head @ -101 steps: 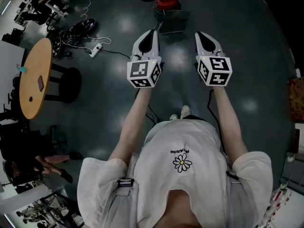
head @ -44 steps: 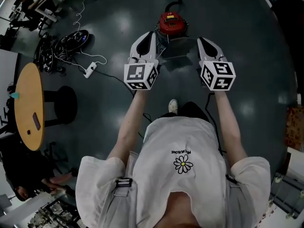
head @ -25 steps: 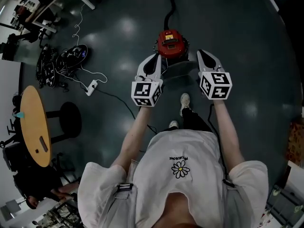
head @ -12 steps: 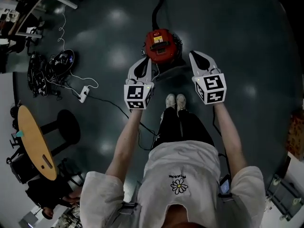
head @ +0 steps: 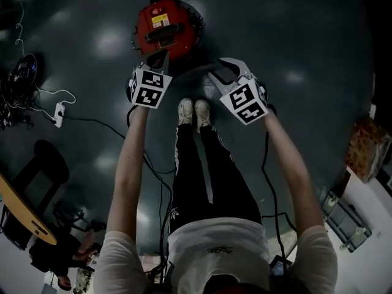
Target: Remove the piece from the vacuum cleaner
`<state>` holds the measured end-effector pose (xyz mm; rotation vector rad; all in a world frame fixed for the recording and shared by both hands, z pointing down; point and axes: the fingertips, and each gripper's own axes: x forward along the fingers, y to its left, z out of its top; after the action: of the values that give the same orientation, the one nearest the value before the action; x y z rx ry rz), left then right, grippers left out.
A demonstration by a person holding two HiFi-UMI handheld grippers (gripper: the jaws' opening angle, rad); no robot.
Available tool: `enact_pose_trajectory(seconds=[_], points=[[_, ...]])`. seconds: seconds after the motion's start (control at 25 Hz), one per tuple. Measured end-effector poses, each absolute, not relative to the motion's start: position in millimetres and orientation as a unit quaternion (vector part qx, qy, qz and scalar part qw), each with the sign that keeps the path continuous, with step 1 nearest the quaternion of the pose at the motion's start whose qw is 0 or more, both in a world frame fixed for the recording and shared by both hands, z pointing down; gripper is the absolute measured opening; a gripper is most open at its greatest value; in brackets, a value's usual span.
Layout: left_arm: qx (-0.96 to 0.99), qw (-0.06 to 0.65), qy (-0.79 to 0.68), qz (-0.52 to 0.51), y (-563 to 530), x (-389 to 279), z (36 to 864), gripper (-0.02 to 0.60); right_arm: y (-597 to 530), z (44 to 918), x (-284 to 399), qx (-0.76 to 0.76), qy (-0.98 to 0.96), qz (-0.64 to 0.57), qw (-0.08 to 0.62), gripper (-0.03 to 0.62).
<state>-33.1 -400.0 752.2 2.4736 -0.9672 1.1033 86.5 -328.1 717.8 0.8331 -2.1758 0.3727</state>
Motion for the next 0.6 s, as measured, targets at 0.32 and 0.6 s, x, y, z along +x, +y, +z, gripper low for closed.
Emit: enact_pose_trajectory(seconds=[0.32,0.6], points=[[0.838,0.157,-0.302,0.427,-401,-28,837,0.000,-284,888,105,0.152,-0.776,0.077,0.607,0.281],[0.826,0.131,-0.266,0.480,-398,-22,845,0.002,-296,923,107,0.133,-0.752,0.091,0.639,0.290]])
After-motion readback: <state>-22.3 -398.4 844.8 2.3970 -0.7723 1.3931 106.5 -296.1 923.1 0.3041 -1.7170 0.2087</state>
